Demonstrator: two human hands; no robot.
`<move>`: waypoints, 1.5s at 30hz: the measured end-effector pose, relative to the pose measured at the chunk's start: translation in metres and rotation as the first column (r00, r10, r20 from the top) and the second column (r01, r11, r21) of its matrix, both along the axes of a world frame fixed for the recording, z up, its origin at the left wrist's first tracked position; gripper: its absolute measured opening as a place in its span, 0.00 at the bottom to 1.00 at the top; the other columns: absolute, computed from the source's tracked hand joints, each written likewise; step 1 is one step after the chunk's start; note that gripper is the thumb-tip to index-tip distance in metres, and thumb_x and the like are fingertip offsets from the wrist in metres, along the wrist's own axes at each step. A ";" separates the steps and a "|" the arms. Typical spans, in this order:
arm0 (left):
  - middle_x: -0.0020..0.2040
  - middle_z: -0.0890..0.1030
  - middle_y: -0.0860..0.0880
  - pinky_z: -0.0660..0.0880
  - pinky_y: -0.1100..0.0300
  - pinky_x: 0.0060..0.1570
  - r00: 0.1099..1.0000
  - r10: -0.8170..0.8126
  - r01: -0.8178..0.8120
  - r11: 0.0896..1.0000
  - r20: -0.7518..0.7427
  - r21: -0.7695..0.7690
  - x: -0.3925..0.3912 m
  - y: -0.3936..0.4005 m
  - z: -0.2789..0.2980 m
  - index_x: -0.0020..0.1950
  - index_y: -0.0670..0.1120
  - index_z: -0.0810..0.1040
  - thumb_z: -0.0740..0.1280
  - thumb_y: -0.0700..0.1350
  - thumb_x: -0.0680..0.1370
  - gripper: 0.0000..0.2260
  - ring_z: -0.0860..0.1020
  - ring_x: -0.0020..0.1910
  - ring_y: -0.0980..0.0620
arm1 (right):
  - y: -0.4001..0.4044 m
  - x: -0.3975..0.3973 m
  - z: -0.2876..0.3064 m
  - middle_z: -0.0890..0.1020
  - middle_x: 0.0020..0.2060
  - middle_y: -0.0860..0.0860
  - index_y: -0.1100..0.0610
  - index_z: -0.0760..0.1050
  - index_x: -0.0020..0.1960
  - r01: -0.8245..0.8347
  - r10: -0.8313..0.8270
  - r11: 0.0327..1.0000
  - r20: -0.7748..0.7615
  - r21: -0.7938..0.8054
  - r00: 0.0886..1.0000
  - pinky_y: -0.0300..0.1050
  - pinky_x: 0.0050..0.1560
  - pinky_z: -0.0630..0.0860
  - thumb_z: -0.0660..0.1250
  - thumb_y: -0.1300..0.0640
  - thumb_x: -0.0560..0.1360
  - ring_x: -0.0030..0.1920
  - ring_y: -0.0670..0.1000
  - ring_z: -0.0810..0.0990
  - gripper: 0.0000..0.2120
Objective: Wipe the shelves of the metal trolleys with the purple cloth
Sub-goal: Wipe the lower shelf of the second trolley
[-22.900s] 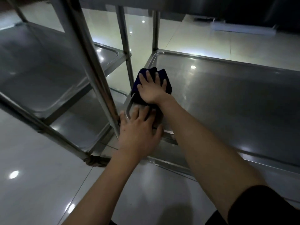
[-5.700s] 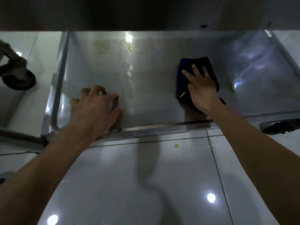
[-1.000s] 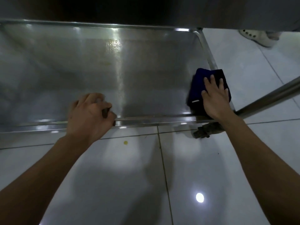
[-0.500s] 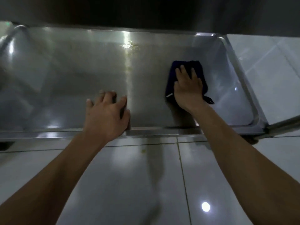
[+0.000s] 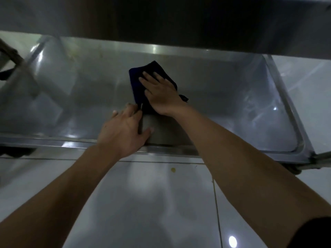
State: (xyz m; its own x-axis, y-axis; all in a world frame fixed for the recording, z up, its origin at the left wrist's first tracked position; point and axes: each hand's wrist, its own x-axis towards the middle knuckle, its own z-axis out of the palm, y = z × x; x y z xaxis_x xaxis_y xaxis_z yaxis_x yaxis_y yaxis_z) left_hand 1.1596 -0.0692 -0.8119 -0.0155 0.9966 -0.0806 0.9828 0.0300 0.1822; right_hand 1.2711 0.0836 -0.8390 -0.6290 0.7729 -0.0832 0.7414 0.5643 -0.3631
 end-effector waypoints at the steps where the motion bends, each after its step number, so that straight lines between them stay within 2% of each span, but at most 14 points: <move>1: 0.69 0.71 0.48 0.70 0.47 0.63 1.000 0.008 -0.008 1.000 -0.006 -0.010 0.000 0.000 0.002 0.70 0.47 0.72 0.61 0.64 0.77 0.28 0.75 0.61 0.39 | 0.000 0.010 -0.002 0.50 0.81 0.42 0.45 0.52 0.81 0.024 -0.024 1.000 0.001 0.012 1.000 0.55 0.79 0.46 0.46 0.50 0.85 0.81 0.50 0.46 0.25; 4: 0.71 0.70 0.48 0.70 0.45 0.64 0.999 0.032 -0.032 0.999 -0.003 -0.035 0.006 0.002 0.007 0.68 0.47 0.72 0.60 0.64 0.76 0.27 0.72 0.66 0.40 | 0.009 0.055 -0.006 0.49 0.81 0.43 0.45 0.51 0.82 0.115 -0.116 0.992 0.018 0.056 0.993 0.53 0.80 0.47 0.45 0.49 0.85 0.81 0.49 0.47 0.25; 9: 0.72 0.69 0.44 0.69 0.39 0.66 0.996 0.092 -0.092 0.995 -0.016 -0.044 0.035 0.007 0.014 0.67 0.44 0.74 0.62 0.58 0.77 0.24 0.69 0.71 0.40 | 0.022 0.157 -0.009 0.48 0.82 0.47 0.50 0.49 0.82 0.236 -0.246 0.966 0.089 0.107 0.965 0.53 0.80 0.48 0.45 0.51 0.86 0.81 0.50 0.47 0.25; 13: 0.73 0.72 0.41 0.69 0.37 0.65 0.994 -0.089 0.083 0.993 0.065 0.079 0.085 0.017 0.014 0.68 0.46 0.77 0.50 0.52 0.74 0.28 0.69 0.71 0.36 | 0.018 0.231 -0.007 0.47 0.82 0.48 0.51 0.47 0.82 0.314 -0.326 0.942 0.110 0.114 0.939 0.50 0.80 0.45 0.43 0.51 0.86 0.81 0.50 0.44 0.25; 16: 0.67 0.76 0.42 0.72 0.38 0.61 0.994 -0.080 0.077 0.996 0.073 0.042 0.116 0.033 0.008 0.63 0.47 0.82 0.57 0.47 0.76 0.20 0.72 0.64 0.36 | 0.026 0.279 -0.009 0.49 0.82 0.52 0.57 0.48 0.82 0.338 -0.366 0.926 0.174 0.170 0.914 0.49 0.80 0.43 0.43 0.54 0.86 0.81 0.51 0.45 0.24; 19: 0.62 0.77 0.44 0.75 0.40 0.55 0.998 -0.042 0.040 0.998 0.041 0.054 0.126 0.039 0.000 0.57 0.48 0.84 0.66 0.44 0.75 0.13 0.73 0.59 0.36 | 0.032 0.327 -0.005 0.48 0.82 0.51 0.55 0.47 0.82 0.504 -0.529 0.847 0.179 0.168 0.830 0.51 0.80 0.46 0.43 0.53 0.86 0.81 0.52 0.45 0.25; 22: 0.62 0.78 0.45 0.75 0.40 0.53 0.997 -0.065 0.062 0.992 0.028 0.109 0.131 0.039 -0.006 0.55 0.50 0.84 0.69 0.49 0.74 0.11 0.75 0.58 0.36 | 0.030 0.358 0.001 0.47 0.82 0.50 0.51 0.47 0.82 0.614 -0.628 0.778 0.167 0.133 0.760 0.54 0.80 0.46 0.44 0.51 0.86 0.81 0.53 0.45 0.25; 24: 0.65 0.75 0.48 0.73 0.41 0.57 0.997 -0.072 0.073 0.995 -0.018 0.070 0.133 0.040 -0.011 0.59 0.55 0.81 0.67 0.60 0.74 0.17 0.73 0.62 0.38 | 0.025 0.361 0.002 0.47 0.82 0.49 0.50 0.47 0.82 0.630 -0.638 0.770 0.147 0.103 0.756 0.55 0.80 0.45 0.44 0.51 0.86 0.81 0.53 0.44 0.25; 26: 0.70 0.70 0.49 0.69 0.40 0.62 0.991 -0.087 0.088 0.996 -0.099 0.004 0.132 0.040 -0.017 0.65 0.57 0.75 0.60 0.71 0.73 0.27 0.69 0.67 0.40 | 0.014 0.356 0.003 0.47 0.82 0.48 0.48 0.48 0.82 0.657 -0.660 0.751 0.117 0.071 0.742 0.56 0.80 0.45 0.46 0.51 0.86 0.81 0.54 0.44 0.25; 29: 0.72 0.67 0.47 0.67 0.38 0.65 0.985 -0.116 0.116 0.993 -0.131 -0.008 0.131 0.037 -0.022 0.70 0.56 0.71 0.53 0.75 0.71 0.35 0.66 0.69 0.39 | -0.014 0.351 0.007 0.49 0.82 0.51 0.51 0.50 0.82 0.634 -0.636 0.771 0.101 0.059 0.765 0.57 0.80 0.47 0.49 0.52 0.86 0.81 0.56 0.46 0.25; 32: 0.73 0.67 0.46 0.66 0.36 0.66 0.986 -0.118 0.120 0.993 -0.117 0.005 0.132 0.034 -0.023 0.70 0.55 0.71 0.52 0.75 0.72 0.35 0.65 0.71 0.39 | -0.056 0.346 0.008 0.50 0.82 0.52 0.54 0.50 0.82 0.576 -0.576 0.817 0.107 0.039 0.810 0.57 0.80 0.48 0.49 0.54 0.86 0.81 0.55 0.46 0.25; 36: 0.74 0.64 0.45 0.64 0.35 0.67 0.987 -0.118 0.111 0.992 -0.111 -0.062 0.137 0.033 -0.015 0.73 0.53 0.69 0.54 0.73 0.74 0.34 0.62 0.74 0.40 | -0.115 0.325 0.011 0.50 0.82 0.49 0.51 0.53 0.82 0.591 -0.589 0.806 0.037 -0.030 0.807 0.54 0.80 0.47 0.50 0.52 0.86 0.81 0.53 0.45 0.24; 41: 0.75 0.63 0.47 0.64 0.35 0.68 0.989 -0.112 0.101 0.989 -0.101 -0.108 0.146 0.029 -0.004 0.73 0.52 0.67 0.56 0.70 0.78 0.31 0.59 0.76 0.42 | -0.155 0.270 0.012 0.50 0.82 0.48 0.48 0.54 0.81 0.497 -0.498 0.867 0.017 0.013 0.867 0.57 0.79 0.46 0.49 0.48 0.86 0.81 0.54 0.45 0.24; 45: 0.70 0.69 0.47 0.67 0.38 0.66 0.991 -0.126 0.121 0.986 -0.036 -0.115 0.142 0.026 0.006 0.68 0.51 0.72 0.57 0.59 0.83 0.19 0.63 0.74 0.42 | -0.170 0.221 0.007 0.47 0.82 0.46 0.47 0.52 0.82 0.369 -0.369 0.930 -0.002 -0.002 0.930 0.58 0.77 0.45 0.48 0.45 0.86 0.81 0.54 0.42 0.26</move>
State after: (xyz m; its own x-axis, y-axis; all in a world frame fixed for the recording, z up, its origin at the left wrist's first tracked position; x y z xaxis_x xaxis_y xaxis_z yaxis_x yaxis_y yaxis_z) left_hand 1.3013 -0.0427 -0.8059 0.1016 0.9758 -0.1938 0.9871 -0.0747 0.1415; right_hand 1.4920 -0.0867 -0.8323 -0.3000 0.9503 -0.0836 0.8962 0.2507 -0.3661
